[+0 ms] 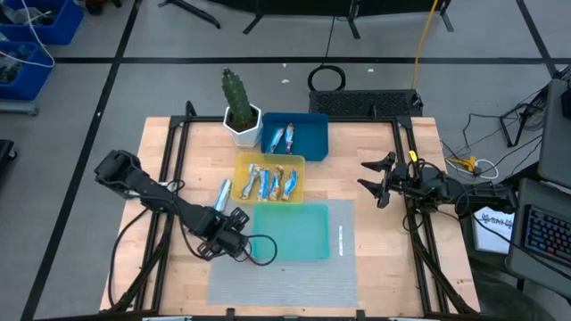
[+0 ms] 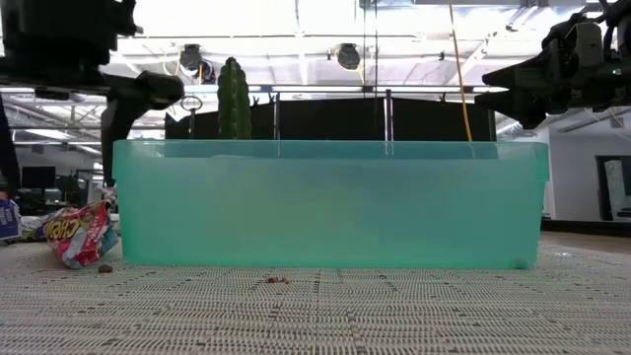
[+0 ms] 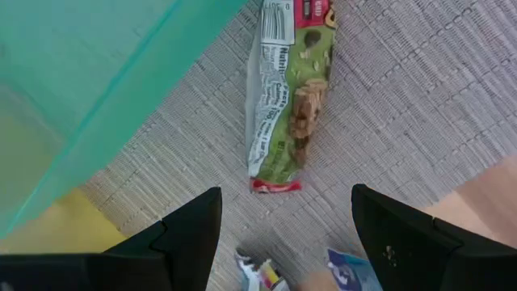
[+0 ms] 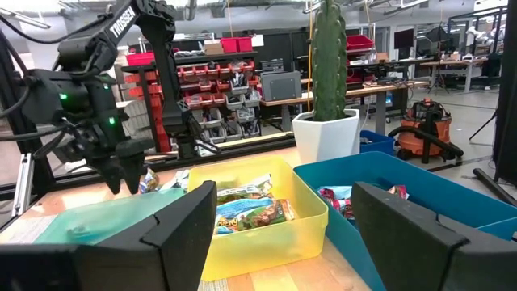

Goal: Pick and place Granola Bars by type
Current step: Put the red granola bar into the blue bin

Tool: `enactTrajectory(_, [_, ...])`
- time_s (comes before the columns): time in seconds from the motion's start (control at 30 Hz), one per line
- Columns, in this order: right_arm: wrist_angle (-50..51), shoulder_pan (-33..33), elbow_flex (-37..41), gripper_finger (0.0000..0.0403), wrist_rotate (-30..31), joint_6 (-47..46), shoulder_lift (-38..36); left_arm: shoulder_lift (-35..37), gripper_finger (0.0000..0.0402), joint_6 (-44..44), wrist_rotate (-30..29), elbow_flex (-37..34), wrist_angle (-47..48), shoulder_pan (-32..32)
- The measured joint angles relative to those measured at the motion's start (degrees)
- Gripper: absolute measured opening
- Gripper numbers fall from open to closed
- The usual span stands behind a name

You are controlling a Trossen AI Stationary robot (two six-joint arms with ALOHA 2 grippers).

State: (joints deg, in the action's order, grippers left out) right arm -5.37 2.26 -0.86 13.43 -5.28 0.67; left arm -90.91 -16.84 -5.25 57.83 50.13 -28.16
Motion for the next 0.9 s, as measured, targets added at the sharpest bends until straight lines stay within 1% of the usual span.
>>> enactTrajectory(0.27, [0.0,0.0,0.0,0.0279,0.0,0.0,0.0,0.0,0.0273,0.0,0.0,-3.4,-7.6,1.8])
enactTrajectory(0.37, [0.0,0.0,0.0,0.0279,0.0,0.0,0.0,-1.8,0.0273,0.0,0.0,-4.2,-9.4,2.0])
enactTrajectory(0.57, [-0.1,0.0,0.0,0.0279,0.0,0.0,0.0,-5.3,0.0273,0.1,-0.8,-4.3,-11.2,2.3])
enactTrajectory(0.9, [0.0,0.0,0.0,0.0279,0.0,0.0,0.0,-6.2,0.0273,0.6,1.0,-4.2,-11.5,2.4])
